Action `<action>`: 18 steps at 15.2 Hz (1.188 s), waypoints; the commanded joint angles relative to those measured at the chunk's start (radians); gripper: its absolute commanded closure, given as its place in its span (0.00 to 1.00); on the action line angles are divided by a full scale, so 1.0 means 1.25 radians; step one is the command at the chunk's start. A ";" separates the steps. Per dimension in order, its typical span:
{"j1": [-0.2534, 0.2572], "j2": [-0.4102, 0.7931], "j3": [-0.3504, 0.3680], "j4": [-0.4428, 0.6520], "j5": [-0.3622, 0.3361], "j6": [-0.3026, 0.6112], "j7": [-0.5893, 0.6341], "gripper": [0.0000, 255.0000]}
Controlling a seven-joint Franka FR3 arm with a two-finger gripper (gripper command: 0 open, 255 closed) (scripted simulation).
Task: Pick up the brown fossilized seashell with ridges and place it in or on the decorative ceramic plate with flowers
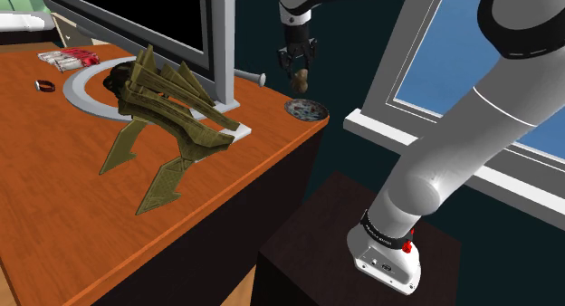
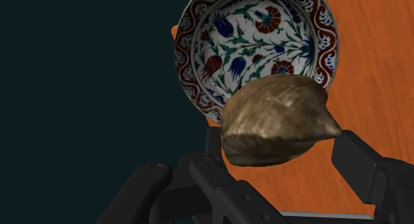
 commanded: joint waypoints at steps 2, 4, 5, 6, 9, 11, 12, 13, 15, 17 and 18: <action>-0.023 -0.041 -0.032 -0.034 -0.016 0.008 -0.050 1.00; -0.024 -0.040 -0.033 -0.054 -0.018 0.029 -0.045 1.00; -0.024 -0.039 -0.034 -0.064 -0.019 0.039 -0.042 1.00; -0.024 -0.039 -0.035 -0.074 -0.020 0.049 -0.039 1.00; -0.025 -0.035 -0.037 -0.102 -0.023 0.080 -0.031 1.00; -0.026 -0.031 -0.038 -0.120 -0.025 0.101 -0.026 1.00; -0.026 -0.030 -0.039 -0.128 -0.026 0.111 -0.023 1.00; -0.027 -0.027 -0.039 -0.137 -0.027 0.122 -0.020 1.00; -0.027 -0.023 -0.041 -0.154 -0.029 0.143 -0.015 1.00; -0.028 -0.017 -0.042 -0.170 -0.031 0.164 -0.009 1.00; -0.028 -0.014 -0.043 -0.178 -0.033 0.174 -0.006 1.00</action>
